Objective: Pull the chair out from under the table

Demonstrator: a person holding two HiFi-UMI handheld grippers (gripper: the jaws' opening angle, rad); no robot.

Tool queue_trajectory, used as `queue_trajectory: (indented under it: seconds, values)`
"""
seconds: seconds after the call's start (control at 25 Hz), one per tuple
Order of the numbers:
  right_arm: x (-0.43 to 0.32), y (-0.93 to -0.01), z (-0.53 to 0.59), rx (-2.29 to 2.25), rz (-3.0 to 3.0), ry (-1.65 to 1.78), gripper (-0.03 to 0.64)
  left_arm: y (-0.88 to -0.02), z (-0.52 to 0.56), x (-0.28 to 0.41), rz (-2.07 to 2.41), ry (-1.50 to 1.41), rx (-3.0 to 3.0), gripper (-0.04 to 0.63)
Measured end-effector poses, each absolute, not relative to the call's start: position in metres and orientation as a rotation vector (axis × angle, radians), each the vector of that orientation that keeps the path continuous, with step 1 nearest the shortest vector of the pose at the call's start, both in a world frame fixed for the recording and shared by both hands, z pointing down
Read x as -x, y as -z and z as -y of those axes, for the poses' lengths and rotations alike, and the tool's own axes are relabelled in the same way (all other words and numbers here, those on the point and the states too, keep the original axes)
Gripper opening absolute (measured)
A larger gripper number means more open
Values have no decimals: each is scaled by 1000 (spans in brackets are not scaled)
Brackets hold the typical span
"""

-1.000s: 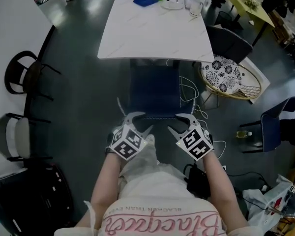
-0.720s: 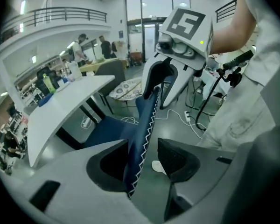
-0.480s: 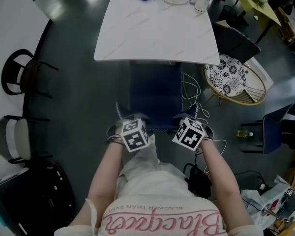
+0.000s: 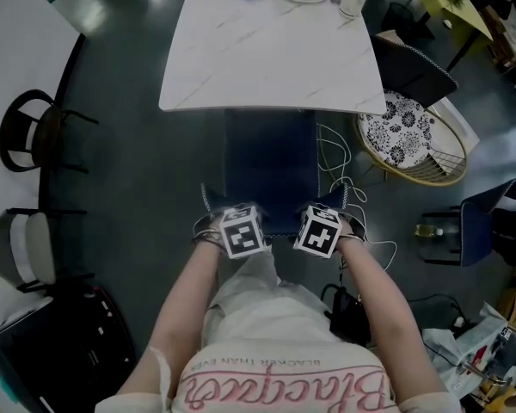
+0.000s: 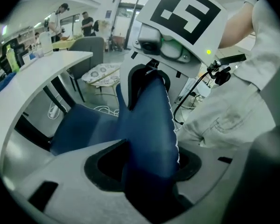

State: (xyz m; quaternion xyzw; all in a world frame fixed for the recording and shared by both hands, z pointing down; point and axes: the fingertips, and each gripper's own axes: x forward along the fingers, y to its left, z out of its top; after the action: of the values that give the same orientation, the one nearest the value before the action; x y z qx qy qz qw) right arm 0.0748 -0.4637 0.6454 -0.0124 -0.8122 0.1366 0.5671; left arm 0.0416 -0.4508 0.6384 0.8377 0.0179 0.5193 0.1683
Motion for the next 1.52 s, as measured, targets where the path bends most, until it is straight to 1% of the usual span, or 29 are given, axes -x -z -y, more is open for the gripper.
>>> queue_trajectory:
  seconds: [0.04, 0.12, 0.16, 0.28, 0.8, 1.52]
  values:
    - [-74, -645, 463, 32, 1906, -310, 219, -639, 450, -41, -55, -1479, -2381, 195]
    - [-75, -646, 464, 20, 1899, -274, 176, -638, 450, -40, -62, -1483, -2383, 193]
    - [-75, -647, 465, 9, 1898, -259, 165, -638, 450, -39, -63, -1487, -2386, 190]
    - [-76, -648, 462, -10, 1901, -240, 149, -638, 447, -39, -59, -1497, -2393, 173]
    - [-74, -650, 409, -51, 1912, -201, 140, -646, 393, -39, -42, -1556, -2413, 158]
    - [-85, -639, 315, -20, 1926, -219, 132, -632, 306, -51, -33, -1539, -2419, 146]
